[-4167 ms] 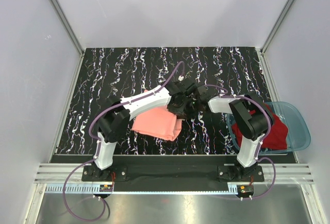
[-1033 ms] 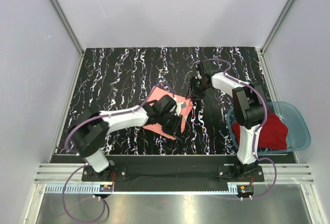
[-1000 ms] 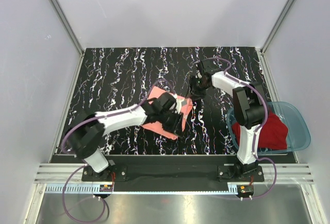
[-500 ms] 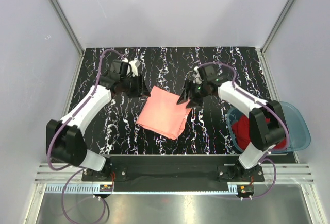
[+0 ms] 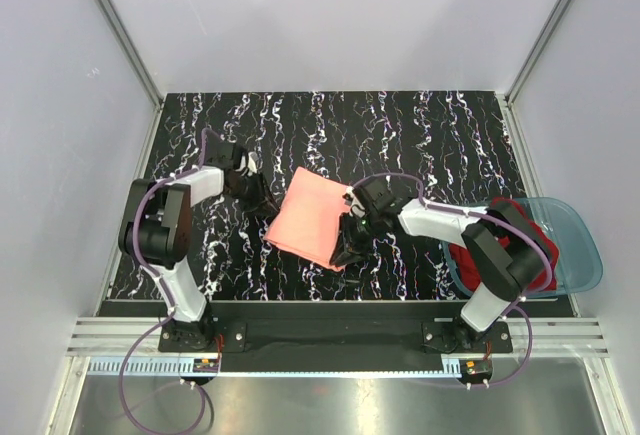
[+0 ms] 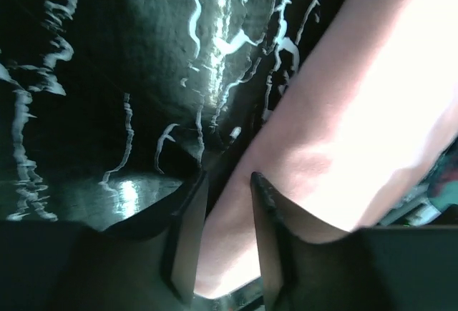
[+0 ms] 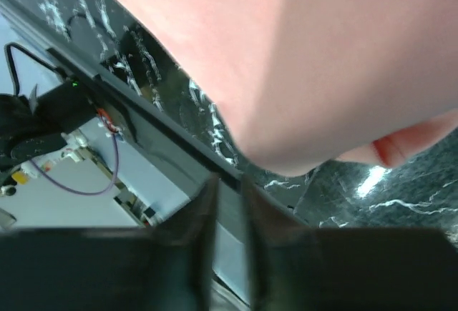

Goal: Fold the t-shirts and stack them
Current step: Fold the tshirt

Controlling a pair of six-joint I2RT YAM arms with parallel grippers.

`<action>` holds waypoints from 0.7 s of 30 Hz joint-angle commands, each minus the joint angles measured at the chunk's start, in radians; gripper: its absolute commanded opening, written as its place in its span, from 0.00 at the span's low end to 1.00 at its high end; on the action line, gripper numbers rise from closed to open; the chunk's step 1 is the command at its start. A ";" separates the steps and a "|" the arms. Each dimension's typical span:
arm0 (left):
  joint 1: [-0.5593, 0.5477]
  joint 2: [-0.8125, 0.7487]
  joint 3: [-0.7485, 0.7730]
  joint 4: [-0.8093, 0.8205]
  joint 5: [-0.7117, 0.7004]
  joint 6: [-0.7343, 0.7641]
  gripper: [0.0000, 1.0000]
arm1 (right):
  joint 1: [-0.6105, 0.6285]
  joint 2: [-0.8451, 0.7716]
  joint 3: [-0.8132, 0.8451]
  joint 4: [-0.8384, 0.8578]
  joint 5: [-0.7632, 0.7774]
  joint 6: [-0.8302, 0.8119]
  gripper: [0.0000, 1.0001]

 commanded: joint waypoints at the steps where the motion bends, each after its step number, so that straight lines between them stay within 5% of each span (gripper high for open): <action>1: -0.009 -0.008 -0.077 0.094 0.017 -0.044 0.36 | 0.015 -0.030 -0.054 0.082 0.057 0.027 0.15; 5: -0.042 -0.078 -0.193 0.128 0.006 -0.112 0.25 | 0.017 -0.018 -0.124 0.135 0.121 0.073 0.00; 11: -0.123 -0.213 -0.362 0.134 -0.058 -0.250 0.21 | 0.020 -0.042 -0.166 0.098 0.388 0.148 0.00; 17: -0.255 -0.382 -0.479 0.097 -0.093 -0.374 0.27 | -0.060 0.010 -0.045 -0.013 0.618 0.112 0.00; 21: -0.298 -0.511 -0.489 0.019 -0.120 -0.390 0.42 | -0.209 0.145 0.156 -0.058 0.618 -0.018 0.02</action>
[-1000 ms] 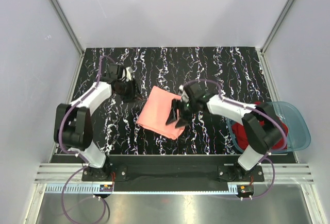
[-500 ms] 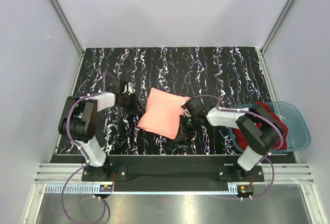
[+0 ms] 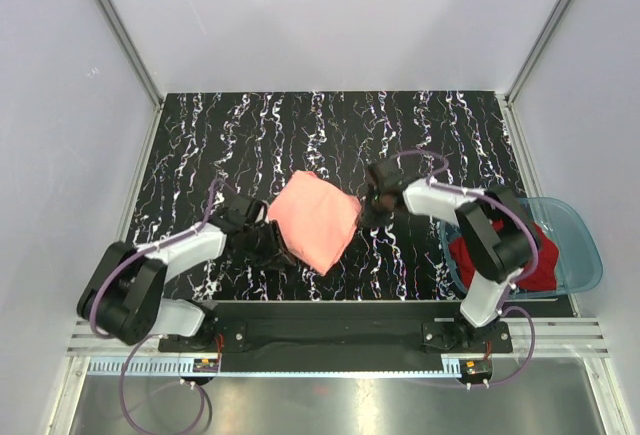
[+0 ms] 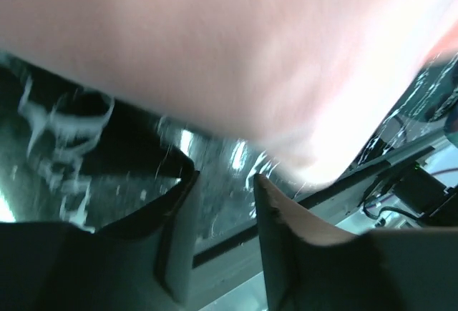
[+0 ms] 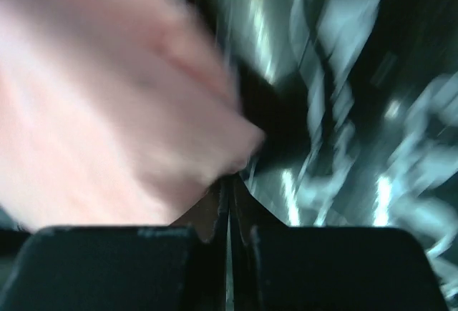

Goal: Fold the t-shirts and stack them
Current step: Fold the tshirt

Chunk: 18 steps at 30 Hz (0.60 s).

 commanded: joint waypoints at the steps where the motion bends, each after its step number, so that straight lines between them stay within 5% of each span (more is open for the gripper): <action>1: -0.009 -0.104 -0.007 -0.116 -0.063 -0.040 0.43 | -0.119 0.108 0.165 -0.064 0.174 -0.137 0.03; 6: -0.008 -0.233 0.054 -0.246 -0.061 0.036 0.45 | -0.176 0.209 0.476 -0.237 0.186 -0.306 0.09; 9: -0.005 -0.291 0.157 -0.360 -0.115 0.113 0.45 | -0.176 0.162 0.488 -0.262 0.148 -0.355 0.25; 11: 0.015 -0.293 0.262 -0.397 -0.124 0.197 0.50 | -0.174 0.133 0.453 -0.248 0.042 -0.369 0.49; 15: 0.153 -0.159 0.440 -0.333 0.008 0.366 0.58 | -0.177 0.090 0.359 -0.109 -0.257 -0.350 0.78; 18: 0.202 0.058 0.618 -0.319 0.040 0.492 0.60 | -0.177 0.094 0.304 -0.040 -0.333 -0.274 0.80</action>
